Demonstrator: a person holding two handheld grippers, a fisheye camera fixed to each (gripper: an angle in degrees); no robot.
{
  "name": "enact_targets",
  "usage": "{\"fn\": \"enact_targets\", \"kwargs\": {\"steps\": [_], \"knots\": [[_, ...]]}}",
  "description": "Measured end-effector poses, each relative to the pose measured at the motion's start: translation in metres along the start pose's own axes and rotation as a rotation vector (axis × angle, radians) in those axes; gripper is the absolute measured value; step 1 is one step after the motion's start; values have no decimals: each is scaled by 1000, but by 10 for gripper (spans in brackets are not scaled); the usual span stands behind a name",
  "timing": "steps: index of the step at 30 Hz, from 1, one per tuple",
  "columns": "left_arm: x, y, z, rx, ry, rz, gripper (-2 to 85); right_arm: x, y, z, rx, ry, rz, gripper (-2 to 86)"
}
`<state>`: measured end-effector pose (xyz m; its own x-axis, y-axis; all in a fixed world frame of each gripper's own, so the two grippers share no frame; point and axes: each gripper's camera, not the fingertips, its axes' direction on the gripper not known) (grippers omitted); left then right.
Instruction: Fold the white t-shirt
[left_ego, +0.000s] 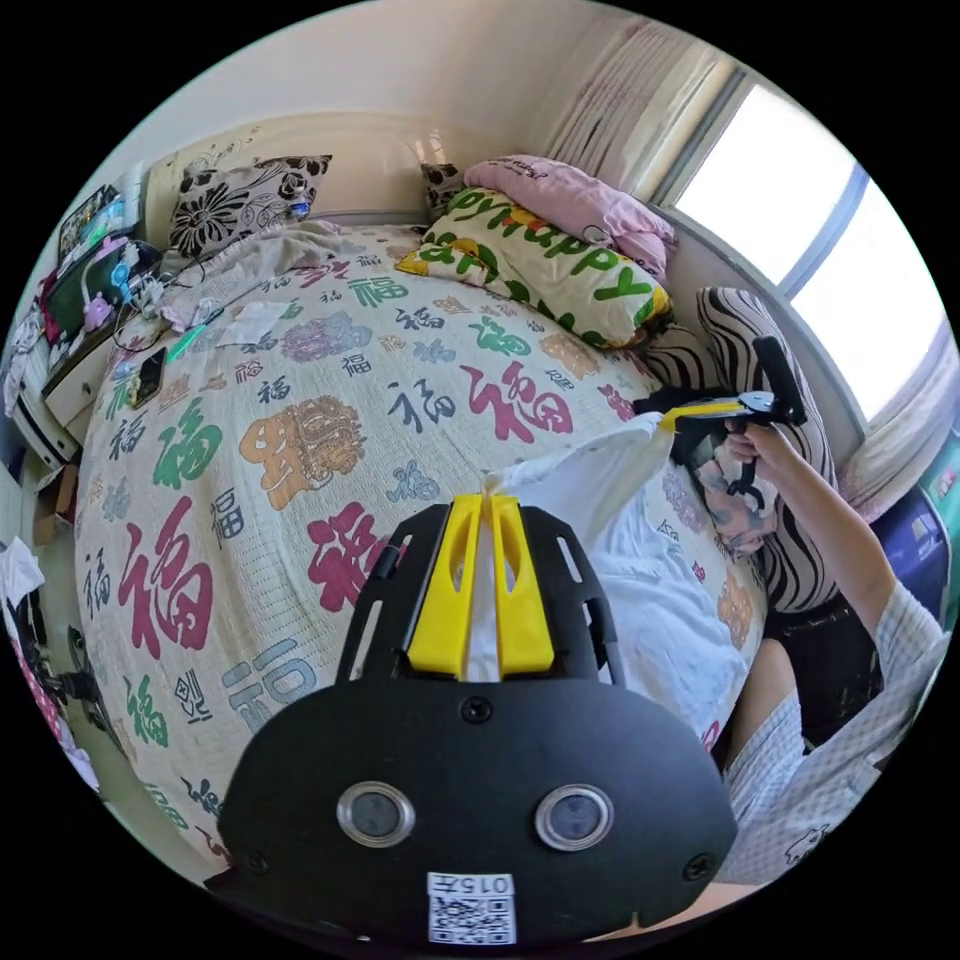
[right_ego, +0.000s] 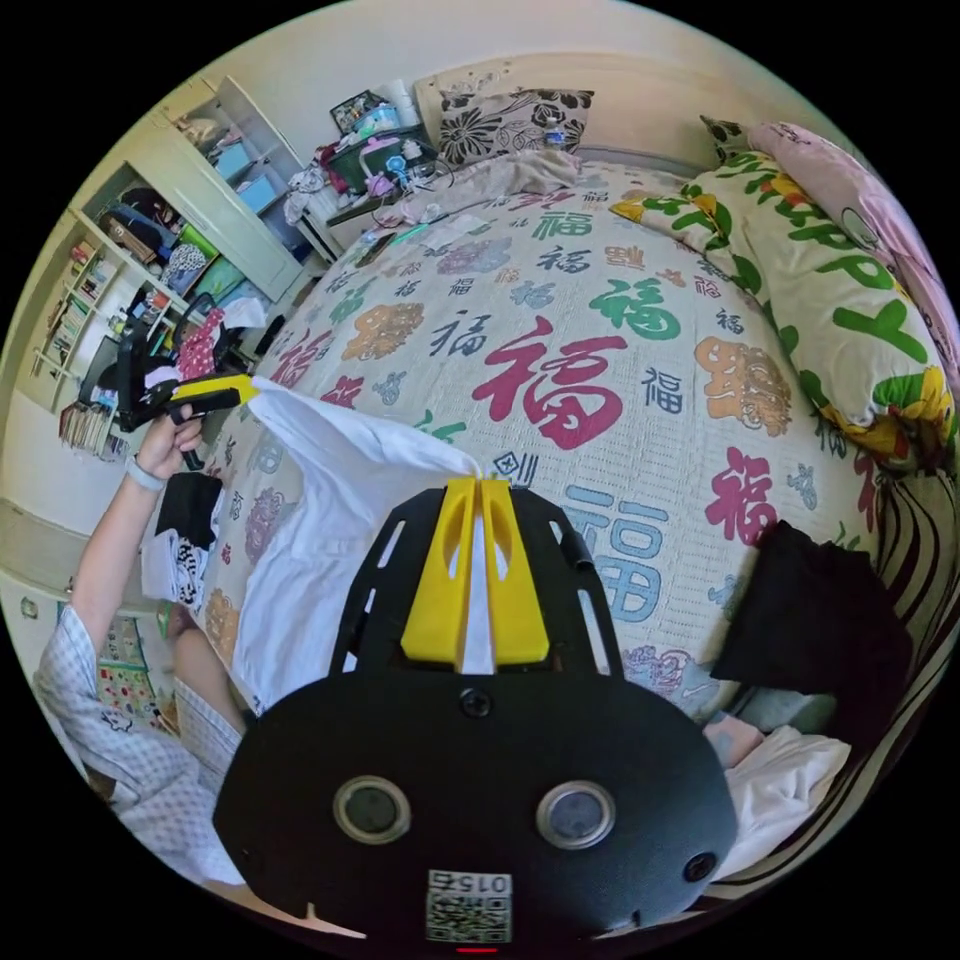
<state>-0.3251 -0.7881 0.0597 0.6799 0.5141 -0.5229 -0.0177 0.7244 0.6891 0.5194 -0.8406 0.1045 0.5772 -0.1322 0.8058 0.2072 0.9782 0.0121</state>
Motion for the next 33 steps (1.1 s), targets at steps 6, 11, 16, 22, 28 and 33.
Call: {"fn": "enact_targets", "kwargs": {"steps": [6,11,16,22,28,33], "knots": [[86,118,-73,22,111,127,7,-47,106,-33,12,-121,-146,-9],[157,242,-92,-46,155,126,7,-94,233,-17,-82,-160,-187,-9],[205,350,-79,-161,159,8,4,-112,318,28,-194,-163,-121,-8],[236,406,-119,-120,67,-59,-1,-128,373,34,-154,-49,-123,-8],[240,418,-143,-48,141,-258,47,-127,395,38,-131,-65,-64,-7],[239,416,-116,-117,197,-440,87,-131,406,41,-148,-43,-62,-7]]}}
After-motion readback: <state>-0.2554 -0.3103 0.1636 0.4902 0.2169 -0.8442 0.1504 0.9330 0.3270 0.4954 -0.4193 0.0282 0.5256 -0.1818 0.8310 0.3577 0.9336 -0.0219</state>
